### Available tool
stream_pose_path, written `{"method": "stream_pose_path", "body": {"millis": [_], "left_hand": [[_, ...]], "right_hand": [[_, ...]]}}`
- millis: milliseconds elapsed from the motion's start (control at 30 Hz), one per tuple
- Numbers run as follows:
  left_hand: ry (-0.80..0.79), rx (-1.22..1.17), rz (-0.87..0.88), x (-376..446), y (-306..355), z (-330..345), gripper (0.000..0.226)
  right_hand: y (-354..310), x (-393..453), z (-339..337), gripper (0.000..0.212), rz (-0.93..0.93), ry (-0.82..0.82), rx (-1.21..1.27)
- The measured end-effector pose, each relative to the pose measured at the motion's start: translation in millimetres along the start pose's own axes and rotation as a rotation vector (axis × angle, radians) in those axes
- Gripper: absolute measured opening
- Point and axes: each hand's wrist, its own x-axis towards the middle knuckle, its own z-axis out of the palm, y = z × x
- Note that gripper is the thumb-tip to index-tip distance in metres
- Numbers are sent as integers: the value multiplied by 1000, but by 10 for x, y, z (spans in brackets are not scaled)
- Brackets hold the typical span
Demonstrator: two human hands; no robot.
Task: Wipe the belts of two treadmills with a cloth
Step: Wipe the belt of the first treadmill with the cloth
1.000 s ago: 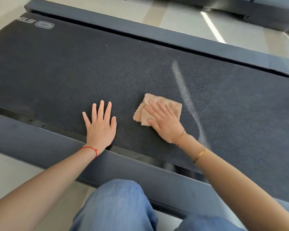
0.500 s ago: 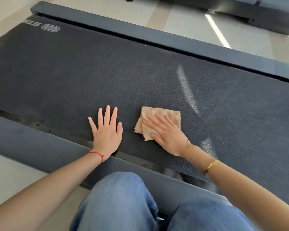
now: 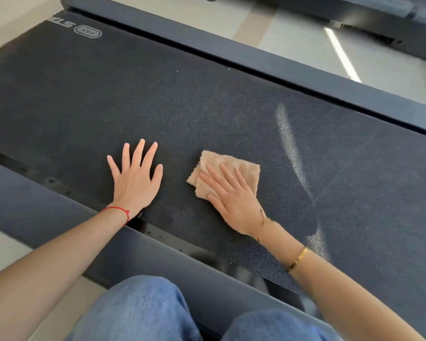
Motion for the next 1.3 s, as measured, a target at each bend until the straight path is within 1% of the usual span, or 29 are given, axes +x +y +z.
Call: {"method": "stream_pose_path", "body": {"millis": [67, 133, 300, 367, 433, 467, 500, 600, 667, 733, 767, 800, 933, 1000, 1067, 1133, 1300], "left_hand": [[15, -5, -7, 36, -19, 6, 58], [29, 6, -1, 36, -10, 18, 59], [38, 29, 0, 42, -14, 43, 59], [39, 38, 0, 54, -18, 47, 60], [29, 48, 2, 69, -22, 56, 61], [21, 54, 3, 74, -25, 56, 61], [14, 61, 3, 75, -25, 52, 61], [5, 85, 7, 72, -18, 35, 63], [-4, 104, 13, 73, -17, 24, 64], [-8, 110, 16, 75, -21, 19, 64], [-11, 109, 15, 76, -19, 14, 64], [-14, 108, 12, 75, -15, 9, 64], [-17, 111, 1, 72, -5, 7, 65], [-14, 110, -2, 84, -4, 9, 65], [-18, 111, -2, 91, -7, 6, 64], [-19, 112, -1, 86, -11, 10, 64], [-28, 129, -3, 82, -2, 6, 64]], "right_hand": [[114, 19, -22, 52, -70, -18, -5], [314, 160, -71, 52, -39, -7, -18], [794, 932, -262, 52, 328, 59, -2], [776, 1273, -290, 51, 424, 70, 14], [642, 1527, -275, 51, 460, 77, 28], [548, 1610, -254, 51, 439, 75, 31], [443, 1659, -233, 52, 379, 59, 9], [101, 1601, -119, 52, 96, 5, -101], [9, 1441, -55, 52, -10, -30, -43], [118, 1344, -75, 51, -82, -38, -6], [235, 1338, -106, 51, -84, -30, -20], [384, 1374, -151, 51, -50, -19, -32], [919, 1770, -341, 53, 243, 22, -39], [993, 1989, -381, 53, 353, 24, -15], [936, 2116, -377, 52, 407, 31, 0], [799, 2092, -352, 52, 379, 30, 0], [325, 1533, -157, 53, 14, -29, -28]]}}
